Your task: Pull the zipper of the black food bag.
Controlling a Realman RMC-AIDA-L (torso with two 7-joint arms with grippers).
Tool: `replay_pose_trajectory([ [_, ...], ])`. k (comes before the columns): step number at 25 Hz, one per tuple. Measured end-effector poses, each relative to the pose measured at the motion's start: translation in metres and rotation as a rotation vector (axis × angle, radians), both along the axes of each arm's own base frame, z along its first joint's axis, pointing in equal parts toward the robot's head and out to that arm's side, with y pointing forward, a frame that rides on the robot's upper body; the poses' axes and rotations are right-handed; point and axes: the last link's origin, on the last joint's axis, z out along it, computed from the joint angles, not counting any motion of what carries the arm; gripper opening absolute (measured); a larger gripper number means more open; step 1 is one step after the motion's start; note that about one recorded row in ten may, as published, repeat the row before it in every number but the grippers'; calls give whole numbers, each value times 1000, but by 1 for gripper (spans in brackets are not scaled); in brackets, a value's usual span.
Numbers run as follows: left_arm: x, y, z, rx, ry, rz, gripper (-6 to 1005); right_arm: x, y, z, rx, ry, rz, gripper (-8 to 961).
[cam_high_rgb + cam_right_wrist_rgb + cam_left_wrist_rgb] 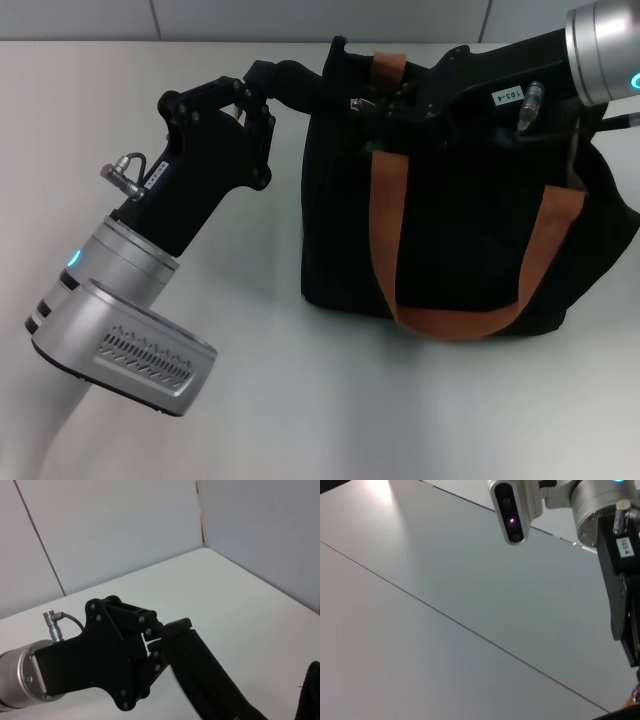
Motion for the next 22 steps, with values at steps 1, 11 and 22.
replay_pose_trajectory([
  [1,-1,0,0,2,0,3,19,0,0,0,0,0,0,3],
  [11,-4,0,1,1,0,19,20,9,-3,4,-22,-21,-40,3],
  [22,-5,-1,0,0,0,23,24,23,-5,19,-8,19,-87,3],
])
